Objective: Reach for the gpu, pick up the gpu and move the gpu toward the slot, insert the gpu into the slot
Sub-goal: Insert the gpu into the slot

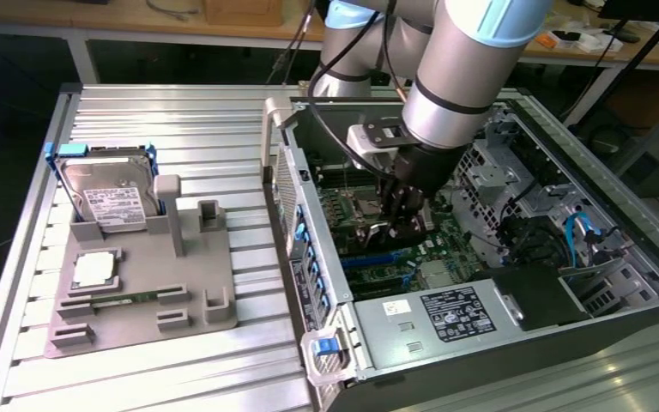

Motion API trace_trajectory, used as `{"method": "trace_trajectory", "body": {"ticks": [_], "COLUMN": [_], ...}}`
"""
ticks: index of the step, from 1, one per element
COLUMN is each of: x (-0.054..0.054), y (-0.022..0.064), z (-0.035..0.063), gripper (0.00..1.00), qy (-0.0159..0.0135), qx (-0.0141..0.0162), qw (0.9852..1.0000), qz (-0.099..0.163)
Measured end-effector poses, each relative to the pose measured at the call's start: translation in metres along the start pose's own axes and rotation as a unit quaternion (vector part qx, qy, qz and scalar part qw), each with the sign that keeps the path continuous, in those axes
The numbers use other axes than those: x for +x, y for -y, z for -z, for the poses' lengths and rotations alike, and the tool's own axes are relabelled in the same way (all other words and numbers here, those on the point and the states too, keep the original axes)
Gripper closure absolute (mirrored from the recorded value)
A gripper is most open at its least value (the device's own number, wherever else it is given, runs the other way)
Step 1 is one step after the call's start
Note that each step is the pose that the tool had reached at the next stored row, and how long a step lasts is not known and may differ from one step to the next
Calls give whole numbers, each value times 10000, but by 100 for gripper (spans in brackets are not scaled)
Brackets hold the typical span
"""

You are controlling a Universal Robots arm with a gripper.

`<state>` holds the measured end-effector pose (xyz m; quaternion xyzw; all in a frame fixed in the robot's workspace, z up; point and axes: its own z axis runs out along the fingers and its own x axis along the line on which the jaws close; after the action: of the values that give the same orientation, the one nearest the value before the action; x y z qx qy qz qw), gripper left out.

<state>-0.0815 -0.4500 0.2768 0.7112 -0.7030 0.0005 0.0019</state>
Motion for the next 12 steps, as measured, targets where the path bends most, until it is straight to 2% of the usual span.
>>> {"method": "trace_trajectory", "body": {"ticks": [12], "x": [-1], "y": [-51], "z": [-62], "gripper": [73], "qy": [0], "qx": [0], "qw": [10000], "qz": [0]}}
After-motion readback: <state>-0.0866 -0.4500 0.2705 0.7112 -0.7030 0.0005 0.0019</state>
